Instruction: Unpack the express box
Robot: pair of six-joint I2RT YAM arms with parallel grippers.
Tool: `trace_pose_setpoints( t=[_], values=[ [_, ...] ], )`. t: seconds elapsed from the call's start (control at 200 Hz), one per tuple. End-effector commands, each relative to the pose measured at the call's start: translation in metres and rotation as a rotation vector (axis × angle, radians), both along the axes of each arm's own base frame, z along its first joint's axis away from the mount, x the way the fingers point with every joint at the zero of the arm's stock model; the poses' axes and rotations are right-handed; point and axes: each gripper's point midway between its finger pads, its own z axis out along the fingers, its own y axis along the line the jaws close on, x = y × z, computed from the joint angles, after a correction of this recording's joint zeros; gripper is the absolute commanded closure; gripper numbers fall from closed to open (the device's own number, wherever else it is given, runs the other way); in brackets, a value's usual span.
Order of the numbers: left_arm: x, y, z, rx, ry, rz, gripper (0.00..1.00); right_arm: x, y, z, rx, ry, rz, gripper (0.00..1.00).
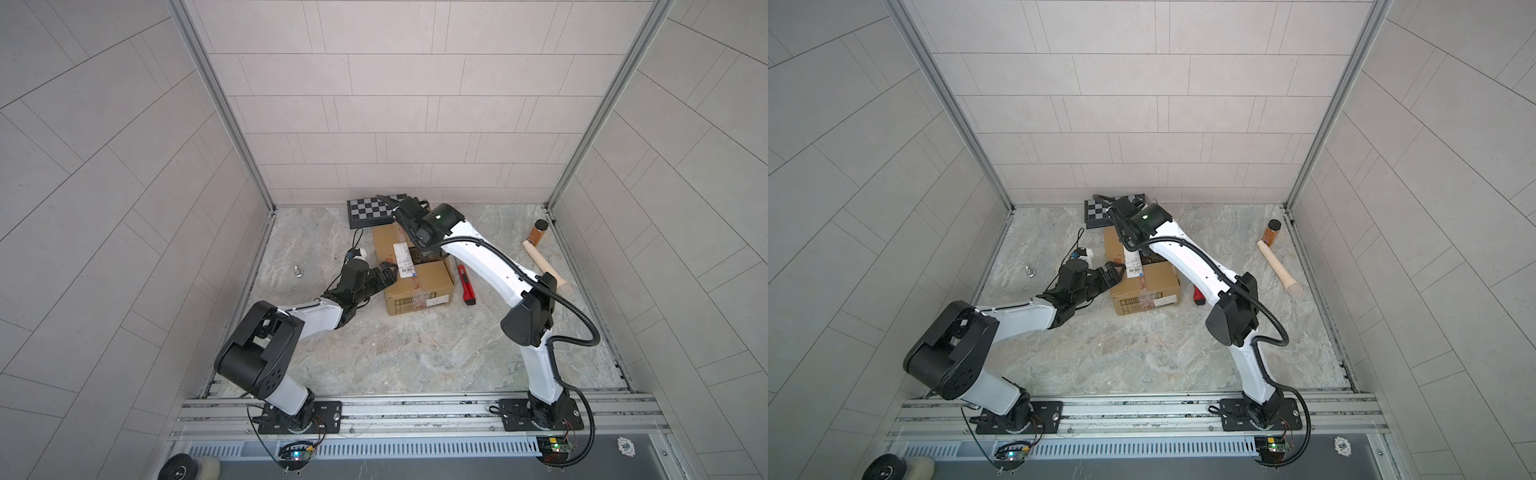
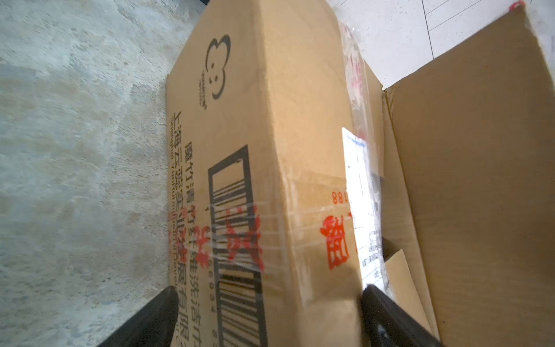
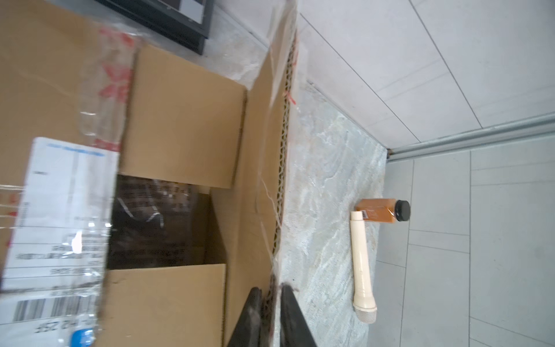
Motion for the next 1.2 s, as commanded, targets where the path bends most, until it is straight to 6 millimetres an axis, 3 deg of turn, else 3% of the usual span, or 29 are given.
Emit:
trace_pose_setpoints(
  t=[0.0, 0.2, 0.36, 0.481, 0.651, 0.751, 0.891, 1.031, 1.196],
  values=[
    [-0.144, 0.101, -0.151, 0.486, 0.658, 0.041, 0.03, -0.01, -0.026, 0.008, -0.052, 0.021, -0.027, 0.82],
    [-0.132, 0.093, -0.135, 0.458, 0.611, 0.026, 0.03, -0.015, -0.059, 0.004, 0.077, 0.04, -0.093, 0.67],
    [-0.115, 0.08, -0.107, 0.418, 0.545, 0.001, 0.03, -0.025, -0.079, -0.011, 0.287, 0.067, -0.138, 0.57],
    [-0.098, 0.072, -0.076, 0.392, 0.469, -0.012, 0.02, -0.036, -0.055, 0.008, 0.329, 0.015, -0.012, 0.45],
    [-0.077, 0.059, -0.027, 0.348, 0.352, -0.035, 0.01, -0.049, -0.002, 0.042, 0.354, -0.093, 0.087, 0.33],
    [-0.068, 0.058, 0.004, 0.344, 0.289, -0.032, 0.01, -0.047, 0.032, 0.037, 0.311, -0.07, 0.139, 0.29],
    [-0.061, 0.058, 0.032, 0.337, 0.235, -0.023, 0.0, -0.036, 0.067, 0.009, 0.202, -0.019, 0.177, 0.28],
    [-0.058, 0.06, 0.05, 0.326, 0.202, -0.012, 0.0, -0.024, 0.07, -0.019, 0.09, 0.011, 0.144, 0.28],
    [-0.057, 0.061, 0.07, 0.33, 0.166, -0.01, 0.0, -0.011, 0.049, -0.031, 0.051, 0.021, 0.064, 0.34]
  ],
)
